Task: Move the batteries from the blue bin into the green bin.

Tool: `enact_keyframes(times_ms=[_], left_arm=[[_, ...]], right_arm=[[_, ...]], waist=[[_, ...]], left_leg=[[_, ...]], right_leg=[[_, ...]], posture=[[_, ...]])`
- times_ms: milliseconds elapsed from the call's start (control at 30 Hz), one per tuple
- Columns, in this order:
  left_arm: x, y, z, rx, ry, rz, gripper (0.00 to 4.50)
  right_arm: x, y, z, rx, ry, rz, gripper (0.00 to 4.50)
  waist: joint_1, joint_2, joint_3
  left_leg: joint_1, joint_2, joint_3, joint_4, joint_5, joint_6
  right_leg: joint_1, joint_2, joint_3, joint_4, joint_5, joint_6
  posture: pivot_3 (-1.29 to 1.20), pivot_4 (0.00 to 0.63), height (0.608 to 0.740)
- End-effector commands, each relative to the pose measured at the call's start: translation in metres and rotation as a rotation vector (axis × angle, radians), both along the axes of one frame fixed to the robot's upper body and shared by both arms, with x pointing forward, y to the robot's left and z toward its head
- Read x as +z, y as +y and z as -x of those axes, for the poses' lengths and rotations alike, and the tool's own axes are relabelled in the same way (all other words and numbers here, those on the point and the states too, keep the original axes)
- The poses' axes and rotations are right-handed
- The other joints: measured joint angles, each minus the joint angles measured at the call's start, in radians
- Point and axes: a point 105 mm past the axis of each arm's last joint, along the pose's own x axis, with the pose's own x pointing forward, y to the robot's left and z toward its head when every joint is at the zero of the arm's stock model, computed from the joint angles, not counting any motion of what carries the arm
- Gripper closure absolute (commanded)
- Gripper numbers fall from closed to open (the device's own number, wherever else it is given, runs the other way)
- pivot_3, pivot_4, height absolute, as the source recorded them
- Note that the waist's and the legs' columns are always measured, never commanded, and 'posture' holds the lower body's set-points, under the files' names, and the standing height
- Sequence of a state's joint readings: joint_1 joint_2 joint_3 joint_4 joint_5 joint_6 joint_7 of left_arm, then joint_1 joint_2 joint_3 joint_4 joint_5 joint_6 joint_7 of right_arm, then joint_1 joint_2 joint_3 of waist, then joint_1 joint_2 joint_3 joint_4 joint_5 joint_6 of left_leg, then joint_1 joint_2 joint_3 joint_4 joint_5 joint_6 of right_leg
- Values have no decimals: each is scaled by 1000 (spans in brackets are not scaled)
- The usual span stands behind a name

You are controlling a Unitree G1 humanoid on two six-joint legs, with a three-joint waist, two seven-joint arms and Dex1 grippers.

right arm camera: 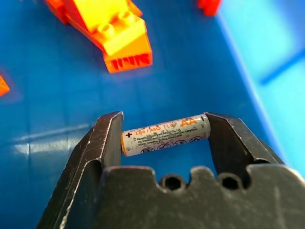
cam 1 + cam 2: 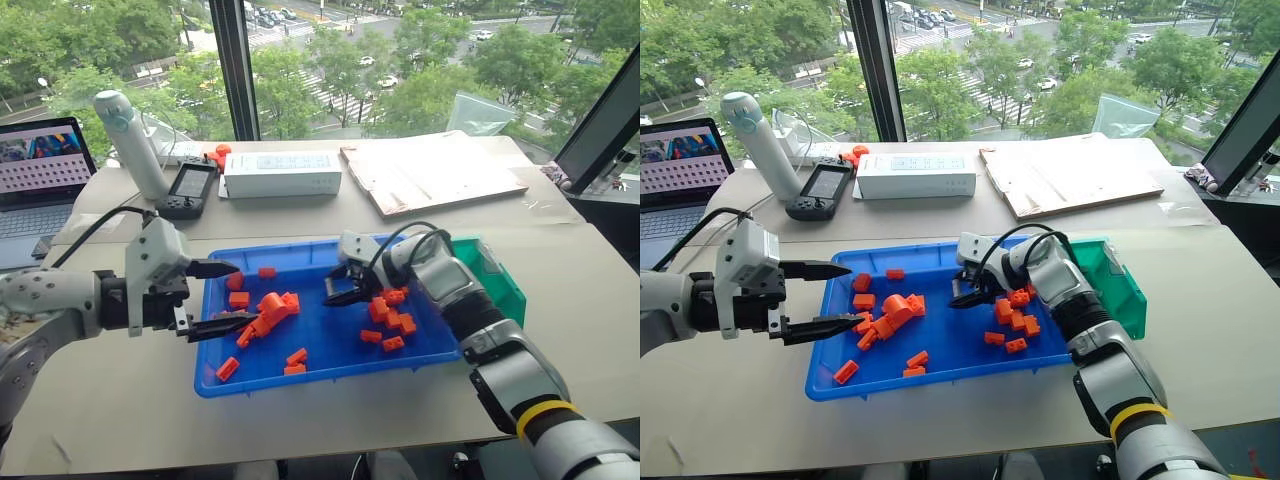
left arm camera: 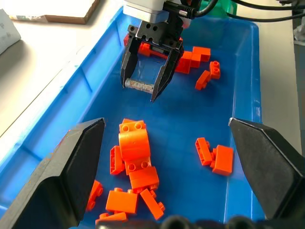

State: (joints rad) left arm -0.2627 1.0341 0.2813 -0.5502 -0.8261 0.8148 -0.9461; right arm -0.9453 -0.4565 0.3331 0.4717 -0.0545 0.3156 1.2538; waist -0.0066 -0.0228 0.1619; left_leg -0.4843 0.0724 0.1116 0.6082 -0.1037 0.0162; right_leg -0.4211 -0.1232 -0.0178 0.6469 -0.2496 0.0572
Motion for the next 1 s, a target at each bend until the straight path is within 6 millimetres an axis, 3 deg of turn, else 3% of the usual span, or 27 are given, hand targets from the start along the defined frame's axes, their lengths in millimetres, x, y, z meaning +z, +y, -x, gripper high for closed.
enact_keyframes(times_ms=[33, 133, 200, 333, 567, 633, 700, 767, 1000], left_arm=[[29, -17, -12, -64, -93, 151, 0], [33, -29, -15, -126, -105, 172, 0], [33, -32, -19, -134, -109, 171, 0], [34, -43, -30, -168, -179, 157, 0], [27, -46, -44, -132, -192, 129, 0], [24, -45, -46, -117, -194, 111, 0], [25, -43, -48, -91, -210, 108, 0], [25, -41, -50, -63, -227, 103, 0], [37, -15, -50, 83, -257, 140, 0]], right_arm=[[65, -54, -6, -159, -135, -22, 1999], [79, -92, -3, -267, -166, 31, 1999], [83, -107, 0, -310, -172, 51, 1999], [77, -150, 12, -434, -139, 113, 1999], [49, -174, 11, -528, -91, 146, 1999], [48, -176, 10, -541, -82, 133, 998], [48, -175, 11, -537, -67, 124, 479], [51, -173, 12, -524, -65, 113, 150], [92, -189, 20, -538, -112, -38, 150]], waist=[[13, 0, 1], [18, 0, 1], [16, 0, 1], [11, -1, 1], [11, -1, 1], [12, -1, 1], [12, -1, 1], [13, -1, 1], [18, -1, 1]], left_leg=[[0, 0, 0, 0, 0, 0], [0, 0, 0, 2, 0, 1], [0, 0, 0, 2, 0, 1], [0, 0, 0, 1, 1, 3], [0, -1, 0, 2, 4, 8], [0, -1, 0, 3, 4, 8], [0, -1, 0, 3, 4, 9], [0, -1, 0, 3, 4, 9], [0, -1, 0, 3, 4, 9]], right_leg=[[0, 0, 0, 0, 0, 0], [1, 0, 0, 0, 0, 0], [2, 0, 1, -1, 0, 0], [1, 1, 2, 0, 0, 0], [2, 1, 3, 0, 0, 1], [2, 1, 4, 0, 0, 1], [2, 1, 4, 0, 0, 1], [2, 1, 4, 0, 0, 1], [2, 1, 4, 0, 0, 1]], posture=[[0, 150, 733], [0, 150, 733], [0, 150, 733], [0, 150, 733], [0, 150, 733], [0, 150, 733], [0, 150, 733], [0, 150, 733], [0, 150, 733]])
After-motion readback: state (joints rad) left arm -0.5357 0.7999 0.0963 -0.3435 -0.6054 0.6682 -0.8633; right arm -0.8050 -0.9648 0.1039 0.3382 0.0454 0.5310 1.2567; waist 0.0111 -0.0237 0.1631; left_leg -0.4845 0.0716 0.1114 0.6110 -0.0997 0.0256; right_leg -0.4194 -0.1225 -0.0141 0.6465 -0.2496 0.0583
